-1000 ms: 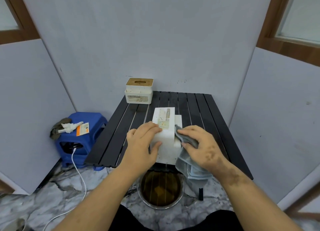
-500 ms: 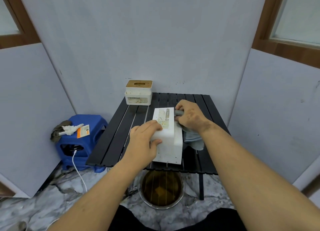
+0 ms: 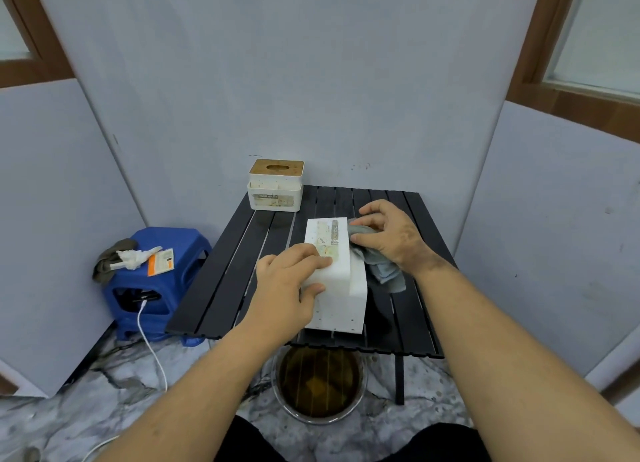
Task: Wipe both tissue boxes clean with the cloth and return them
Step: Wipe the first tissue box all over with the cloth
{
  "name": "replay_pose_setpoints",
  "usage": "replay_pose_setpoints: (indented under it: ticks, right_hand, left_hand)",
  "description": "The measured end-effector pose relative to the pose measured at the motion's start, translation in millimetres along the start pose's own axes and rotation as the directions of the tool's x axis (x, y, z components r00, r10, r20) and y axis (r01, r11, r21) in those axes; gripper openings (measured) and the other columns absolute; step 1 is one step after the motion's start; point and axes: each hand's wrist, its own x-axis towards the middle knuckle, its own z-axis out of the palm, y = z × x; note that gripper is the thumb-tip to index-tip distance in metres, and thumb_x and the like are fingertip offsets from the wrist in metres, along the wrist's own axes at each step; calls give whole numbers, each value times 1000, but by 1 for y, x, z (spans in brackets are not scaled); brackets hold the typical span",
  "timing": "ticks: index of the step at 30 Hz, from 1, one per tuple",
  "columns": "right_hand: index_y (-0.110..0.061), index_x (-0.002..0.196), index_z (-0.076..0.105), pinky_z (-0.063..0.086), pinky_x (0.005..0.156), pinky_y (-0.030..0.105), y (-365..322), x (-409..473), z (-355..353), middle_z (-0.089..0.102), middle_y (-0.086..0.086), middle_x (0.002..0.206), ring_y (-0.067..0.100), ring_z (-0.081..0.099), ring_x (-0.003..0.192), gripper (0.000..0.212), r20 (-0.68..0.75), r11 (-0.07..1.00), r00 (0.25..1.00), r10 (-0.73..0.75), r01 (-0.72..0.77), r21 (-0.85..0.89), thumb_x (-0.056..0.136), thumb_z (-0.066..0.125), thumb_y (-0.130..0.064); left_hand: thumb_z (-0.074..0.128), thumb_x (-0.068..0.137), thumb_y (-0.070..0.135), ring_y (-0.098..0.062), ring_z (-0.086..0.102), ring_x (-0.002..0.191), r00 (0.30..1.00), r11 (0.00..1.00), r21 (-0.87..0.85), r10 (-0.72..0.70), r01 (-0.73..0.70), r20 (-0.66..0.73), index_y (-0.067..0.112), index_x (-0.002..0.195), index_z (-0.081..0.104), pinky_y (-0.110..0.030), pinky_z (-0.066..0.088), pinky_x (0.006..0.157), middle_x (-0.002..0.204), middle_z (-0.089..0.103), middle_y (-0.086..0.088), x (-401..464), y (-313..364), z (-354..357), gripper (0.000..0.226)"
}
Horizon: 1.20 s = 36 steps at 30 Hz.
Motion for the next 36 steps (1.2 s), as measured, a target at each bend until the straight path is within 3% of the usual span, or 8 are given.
replay_pose_setpoints:
  ticks: [5, 10, 13, 16, 21, 28, 32, 36]
  right_hand:
    - [-22, 108, 56, 54, 93, 33, 6, 6, 14, 72, -7, 97, 9, 66, 96, 41, -88, 973, 993, -78, 57, -223, 76, 83, -23]
    - [-23, 115, 52, 54, 96, 41, 12, 6, 6, 74, -2, 104, 15, 69, 100, 51, 111, 999, 994, 19, -13, -52, 75, 84, -18]
    - [-17, 115, 51, 56, 82, 21, 8, 9, 12, 72, -1, 97, 13, 70, 91, 62, -74, 997, 997, 31, -36, -65, 68, 90, -20]
    - [-17, 103, 55, 52, 66, 15, 6, 8, 33, 71, -1, 86, 8, 67, 78, 48, -181, 992, 982, -58, 37, -118, 69, 89, -23]
    - [-17, 92, 57, 50, 63, 18, 4, 14, 8, 70, -2, 71, 3, 62, 64, 39, -7, 975, 997, -80, 76, -208, 69, 89, -23]
    - [-17, 87, 54, 53, 64, 22, 5, 18, 22, 71, 6, 75, 12, 62, 66, 35, -23, 955, 989, -147, 135, -264, 73, 86, -17]
    - [-16, 90, 55, 49, 61, 14, 4, 20, 1, 72, 1, 75, 5, 64, 65, 37, -24, 965, 994, -107, 98, -242, 71, 87, -14]
    - [-17, 90, 59, 53, 67, 15, -1, 16, 27, 74, -2, 79, 7, 68, 73, 31, 6, 951, 988, -157, 153, -268, 73, 85, -14]
  left_hand:
    - [71, 79, 13, -10, 48, 126, 1000, 1000, -10, -5, 5, -7, 21, 119, 70, -35, 27, 93, 133, 62, 3, -3, 1, 6, 41]
    - [72, 79, 14, -9, 49, 127, 1000, 1000, -18, -10, 10, -21, 22, 118, 70, -27, 27, 95, 132, 64, 5, -4, 0, 4, 40]
    - [73, 80, 16, -10, 50, 128, 1000, 999, -27, -24, 24, 0, 22, 118, 71, -31, 27, 94, 132, 64, 6, 0, -1, 5, 38]
    - [74, 78, 17, -10, 49, 125, 1000, 1000, -13, -16, 16, -2, 20, 114, 73, -35, 28, 93, 128, 65, 5, 4, 1, 5, 36]
    - [74, 76, 12, -8, 50, 123, 1000, 1000, -18, -7, 7, -25, 22, 112, 71, -32, 28, 91, 127, 62, 13, 0, 0, 1, 38]
    - [73, 76, 13, -6, 49, 126, 999, 999, -23, -45, 45, 8, 23, 111, 71, -14, 15, 104, 129, 60, 17, 2, -5, -3, 36]
    - [76, 74, 2, -3, 48, 125, 999, 997, -56, -50, 51, 17, 20, 109, 71, -25, 21, 103, 126, 56, 22, 4, -2, -4, 40]
    - [76, 74, 8, -6, 48, 125, 999, 998, -34, -50, 50, 7, 19, 109, 72, -31, 24, 98, 126, 60, 17, 3, -3, -5, 37]
